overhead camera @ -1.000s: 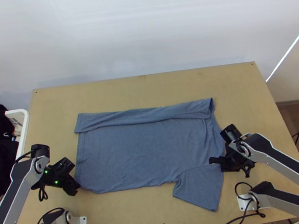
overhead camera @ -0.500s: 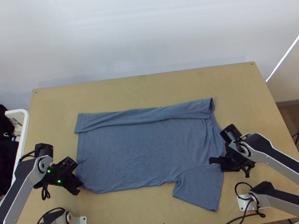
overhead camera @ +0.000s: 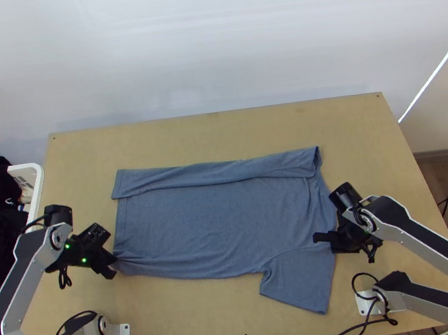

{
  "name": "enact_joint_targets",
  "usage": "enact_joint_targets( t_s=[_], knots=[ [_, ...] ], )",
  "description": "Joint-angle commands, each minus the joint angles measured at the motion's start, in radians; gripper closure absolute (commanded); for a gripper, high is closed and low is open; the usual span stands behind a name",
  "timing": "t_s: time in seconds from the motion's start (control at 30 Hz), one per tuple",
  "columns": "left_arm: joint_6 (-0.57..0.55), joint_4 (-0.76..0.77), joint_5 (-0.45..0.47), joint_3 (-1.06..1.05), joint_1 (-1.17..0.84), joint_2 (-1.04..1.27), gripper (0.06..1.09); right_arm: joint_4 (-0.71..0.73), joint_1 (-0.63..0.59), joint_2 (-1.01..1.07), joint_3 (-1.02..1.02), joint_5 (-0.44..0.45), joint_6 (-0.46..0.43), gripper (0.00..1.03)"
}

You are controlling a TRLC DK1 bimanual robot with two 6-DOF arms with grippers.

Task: Fold the t-shirt

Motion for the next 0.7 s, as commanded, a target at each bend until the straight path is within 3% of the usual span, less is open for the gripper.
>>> enact_joint_targets(
  t_s=[0.0,0.37,0.57,0.67],
  knots=[
    [-0.01,-0.002,0.002,0.065,0.006,0.042,1.05,-0.049,0.007,-0.017,0.111,-0.009,0.002,1.0],
    [-0.024,0.009,0.034,0.052,-0.031,0.037,1.05,-0.124,0.009,-0.057,0.197,-0.01,-0.001,1.0],
    [-0.239,0.321,0.035,-0.004,-0.143,0.092,1.05,-0.123,0.024,-0.057,0.183,-0.01,0.005,1.0],
    [-0.34,0.382,0.035,0.034,-0.201,0.168,1.05,-0.124,0.033,-0.06,0.174,-0.01,0.018,1.0]
  ],
)
